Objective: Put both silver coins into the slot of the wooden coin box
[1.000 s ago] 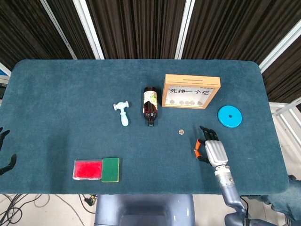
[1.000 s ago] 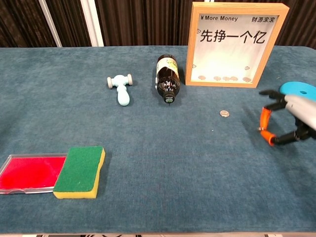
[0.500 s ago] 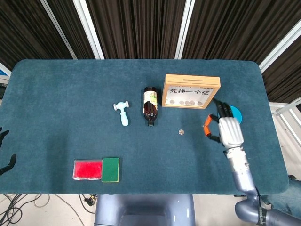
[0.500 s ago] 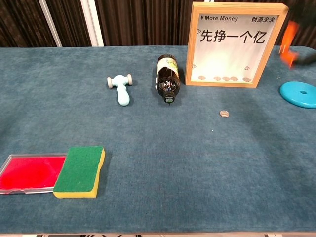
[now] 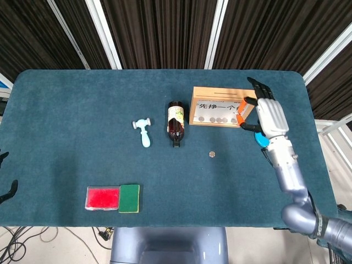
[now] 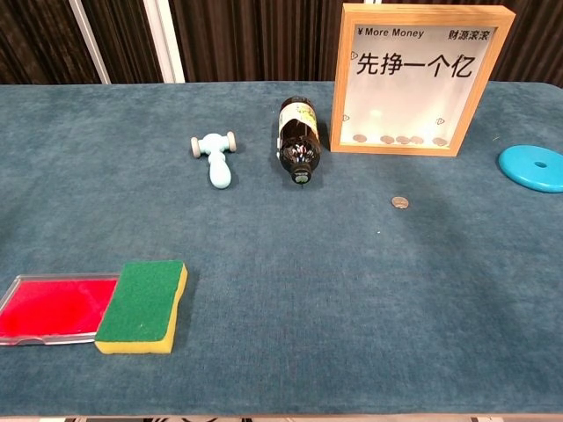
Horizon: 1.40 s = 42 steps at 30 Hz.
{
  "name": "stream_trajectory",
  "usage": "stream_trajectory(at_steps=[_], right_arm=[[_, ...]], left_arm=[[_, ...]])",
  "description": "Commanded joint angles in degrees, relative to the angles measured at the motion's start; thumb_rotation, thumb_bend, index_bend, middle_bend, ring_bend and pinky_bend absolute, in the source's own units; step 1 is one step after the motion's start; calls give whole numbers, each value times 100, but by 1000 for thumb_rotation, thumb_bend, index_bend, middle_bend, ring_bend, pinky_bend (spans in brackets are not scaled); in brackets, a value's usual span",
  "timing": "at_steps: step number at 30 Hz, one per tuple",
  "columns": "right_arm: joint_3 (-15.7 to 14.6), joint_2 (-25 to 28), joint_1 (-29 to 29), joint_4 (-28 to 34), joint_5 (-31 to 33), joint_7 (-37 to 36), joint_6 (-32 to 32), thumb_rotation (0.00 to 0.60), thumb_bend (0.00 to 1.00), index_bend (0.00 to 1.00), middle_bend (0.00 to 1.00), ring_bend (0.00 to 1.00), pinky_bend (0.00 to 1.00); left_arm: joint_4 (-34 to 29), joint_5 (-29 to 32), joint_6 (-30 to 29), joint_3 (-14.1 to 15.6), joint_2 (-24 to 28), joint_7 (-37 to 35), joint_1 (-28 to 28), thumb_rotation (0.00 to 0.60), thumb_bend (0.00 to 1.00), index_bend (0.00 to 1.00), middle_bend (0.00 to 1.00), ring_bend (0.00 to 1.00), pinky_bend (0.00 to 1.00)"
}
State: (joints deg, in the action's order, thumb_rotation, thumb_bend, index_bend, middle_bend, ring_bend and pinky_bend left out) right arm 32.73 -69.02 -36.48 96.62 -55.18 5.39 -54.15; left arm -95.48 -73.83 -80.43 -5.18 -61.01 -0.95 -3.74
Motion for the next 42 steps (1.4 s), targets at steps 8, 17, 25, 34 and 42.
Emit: stream_trajectory(at_steps=[8, 17, 25, 34, 42], right_arm=[[-19, 85, -1270, -1527, 1130, 252, 1298, 600, 571, 813, 45, 0, 0], [-349, 122, -1864, -2396, 1623, 240, 2242, 600, 571, 813, 45, 0, 0], [-610, 197, -2270, -2897, 2020, -6, 3017, 600, 571, 813, 45, 0, 0], [-1069, 70, -2698, -3379, 2211, -161, 3401, 600, 571, 813, 44, 0, 0], [-1395, -43, -2893, -3628, 2322, -284, 3424, 600, 571, 813, 44, 0, 0]], left_arm=[[-23, 401, 191, -90, -56, 210, -60, 600, 396, 122, 0, 0, 0], [-93, 727, 285, -146, -71, 423, -82, 600, 396, 122, 0, 0, 0], [-129, 858, 320, -170, -74, 521, -100, 600, 396, 123, 0, 0, 0], [-151, 883, 324, -183, -60, 485, -97, 600, 396, 131, 0, 0, 0], [-166, 855, 313, -185, -45, 425, -88, 600, 396, 131, 0, 0, 0]])
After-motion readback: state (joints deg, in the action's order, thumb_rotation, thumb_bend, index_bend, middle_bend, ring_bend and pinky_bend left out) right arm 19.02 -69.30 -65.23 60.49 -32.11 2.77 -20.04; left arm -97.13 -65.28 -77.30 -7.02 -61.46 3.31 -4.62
